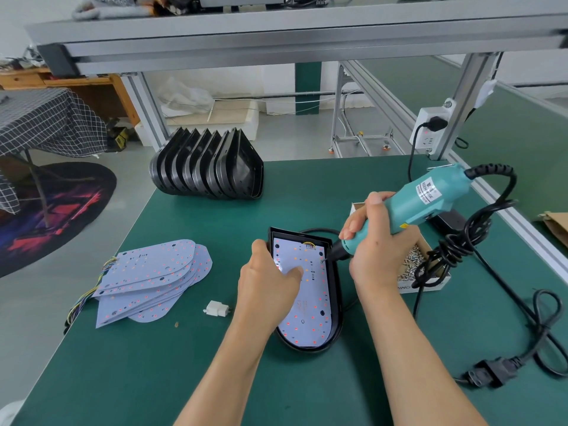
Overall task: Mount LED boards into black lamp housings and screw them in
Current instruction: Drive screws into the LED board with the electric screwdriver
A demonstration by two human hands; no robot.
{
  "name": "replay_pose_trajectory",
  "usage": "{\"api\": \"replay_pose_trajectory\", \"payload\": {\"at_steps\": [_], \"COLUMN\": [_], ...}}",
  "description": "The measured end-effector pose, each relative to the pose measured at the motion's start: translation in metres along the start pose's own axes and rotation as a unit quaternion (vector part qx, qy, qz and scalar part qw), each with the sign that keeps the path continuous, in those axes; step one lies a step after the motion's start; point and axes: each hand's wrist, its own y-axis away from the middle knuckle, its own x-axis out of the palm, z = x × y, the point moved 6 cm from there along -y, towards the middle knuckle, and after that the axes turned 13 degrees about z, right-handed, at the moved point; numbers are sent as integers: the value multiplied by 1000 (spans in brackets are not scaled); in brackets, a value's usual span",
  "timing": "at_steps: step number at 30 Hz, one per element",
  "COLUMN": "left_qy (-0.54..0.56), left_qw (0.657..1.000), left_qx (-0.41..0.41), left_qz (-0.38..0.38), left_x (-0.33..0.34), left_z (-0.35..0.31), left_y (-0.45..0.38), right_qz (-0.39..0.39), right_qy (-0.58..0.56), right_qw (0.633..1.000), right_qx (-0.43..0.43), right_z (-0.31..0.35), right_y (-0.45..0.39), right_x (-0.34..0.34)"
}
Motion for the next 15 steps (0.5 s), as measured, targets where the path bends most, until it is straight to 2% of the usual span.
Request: {"api": "replay_pose_trajectory", "payload": {"at_steps": [7, 15], "left_qy": [2, 2], "left_qw": [1000, 1000], "left_qx": [-2, -18], "left_qz": [0, 24], "left_x": [0, -1], "left_z": [0, -2], "left_y": [0, 0], "right_qz": [-7, 33], "right_qy": [-13, -43], "right_qw": [1000, 999], "right_qx": [2, 2], "right_z": [4, 9], "right_y": [2, 2], "right_x": [0, 1]}}
